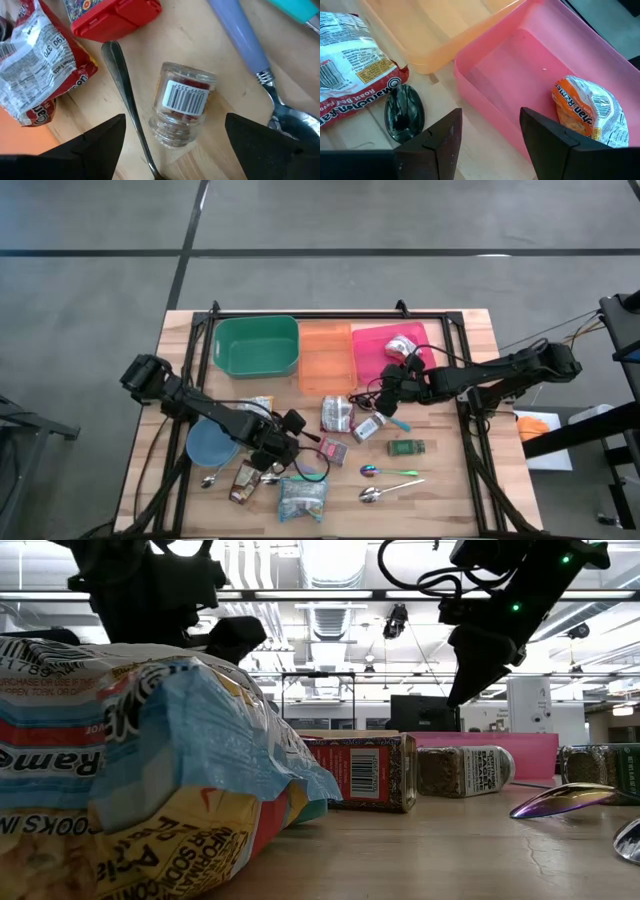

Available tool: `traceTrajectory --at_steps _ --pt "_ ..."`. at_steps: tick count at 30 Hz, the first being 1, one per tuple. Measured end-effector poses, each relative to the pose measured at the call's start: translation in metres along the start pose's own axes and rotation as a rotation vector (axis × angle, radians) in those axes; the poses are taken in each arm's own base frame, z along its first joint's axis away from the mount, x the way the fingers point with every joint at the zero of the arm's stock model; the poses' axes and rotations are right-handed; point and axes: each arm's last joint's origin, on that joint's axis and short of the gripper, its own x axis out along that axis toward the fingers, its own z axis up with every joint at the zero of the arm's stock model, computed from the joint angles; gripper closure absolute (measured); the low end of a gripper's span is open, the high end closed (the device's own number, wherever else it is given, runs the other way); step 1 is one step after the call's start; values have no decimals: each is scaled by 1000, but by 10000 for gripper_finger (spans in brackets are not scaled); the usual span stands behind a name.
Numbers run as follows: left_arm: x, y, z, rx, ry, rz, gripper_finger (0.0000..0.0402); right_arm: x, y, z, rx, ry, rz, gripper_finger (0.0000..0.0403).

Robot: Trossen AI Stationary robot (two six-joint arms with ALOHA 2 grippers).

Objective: Pick & Place Food Item
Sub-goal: Put the brown seasoning bottle into the orange bin

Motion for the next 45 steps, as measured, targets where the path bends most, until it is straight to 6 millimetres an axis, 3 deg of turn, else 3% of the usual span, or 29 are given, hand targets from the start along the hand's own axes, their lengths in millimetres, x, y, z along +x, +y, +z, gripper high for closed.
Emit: traceTrajectory --at_steps 17,32,45 --pt "15 -4 -10 51 -73 2 67 0 1 2 15 -20 11 206" --pt "26 -11 -20 80 -114 -2 225 0 3 4 25 -34 22 206" --pt "22 -11 -23 -36 -81 -20 236 -5 10 2 13 -55 56 206"
